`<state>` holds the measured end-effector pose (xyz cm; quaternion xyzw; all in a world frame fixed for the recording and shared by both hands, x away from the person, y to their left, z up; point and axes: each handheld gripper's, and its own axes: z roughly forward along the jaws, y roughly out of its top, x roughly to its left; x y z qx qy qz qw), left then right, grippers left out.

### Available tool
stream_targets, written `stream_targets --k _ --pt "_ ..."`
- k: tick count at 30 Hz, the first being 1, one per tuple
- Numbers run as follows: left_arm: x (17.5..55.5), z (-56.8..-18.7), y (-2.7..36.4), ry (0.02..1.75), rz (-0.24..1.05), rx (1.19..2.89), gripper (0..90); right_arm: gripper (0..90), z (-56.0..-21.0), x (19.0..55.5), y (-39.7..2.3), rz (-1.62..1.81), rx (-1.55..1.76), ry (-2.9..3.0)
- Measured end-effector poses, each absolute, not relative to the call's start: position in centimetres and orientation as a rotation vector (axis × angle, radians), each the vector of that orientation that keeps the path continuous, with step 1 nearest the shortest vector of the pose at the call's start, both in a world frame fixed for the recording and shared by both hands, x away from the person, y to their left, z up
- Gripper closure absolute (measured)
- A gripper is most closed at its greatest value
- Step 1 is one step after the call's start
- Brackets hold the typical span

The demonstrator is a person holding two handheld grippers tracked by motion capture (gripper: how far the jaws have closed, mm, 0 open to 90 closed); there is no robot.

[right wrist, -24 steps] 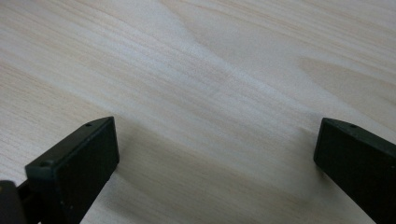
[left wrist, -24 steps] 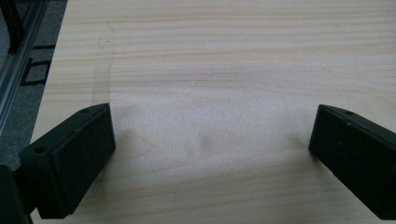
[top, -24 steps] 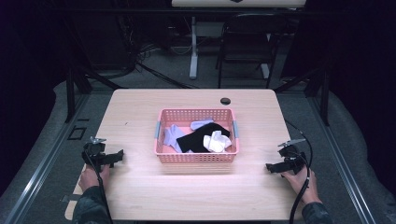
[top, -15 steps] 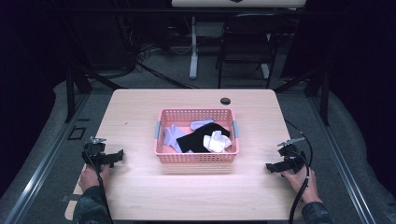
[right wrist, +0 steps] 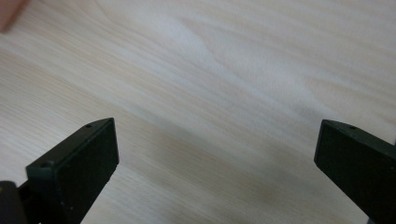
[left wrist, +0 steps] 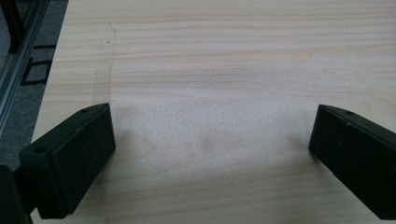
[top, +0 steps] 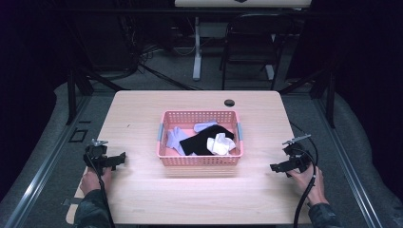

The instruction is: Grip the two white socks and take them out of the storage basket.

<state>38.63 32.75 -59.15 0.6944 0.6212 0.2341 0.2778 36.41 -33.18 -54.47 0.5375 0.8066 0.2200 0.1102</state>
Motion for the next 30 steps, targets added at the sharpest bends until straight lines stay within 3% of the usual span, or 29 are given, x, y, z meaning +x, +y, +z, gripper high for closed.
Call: stream_targets --k 15,30 --pt "38.6 -59.1 32.7 1.669 0.628 1.863 0.3 0.3 -48.6 35.8 -30.0 0.733 1.42 2.381" --pt "38.6 -59.1 32.8 1.669 0.628 1.863 0.2 1.8 -43.5 38.0 -24.0 0.785 1.236 2.45"
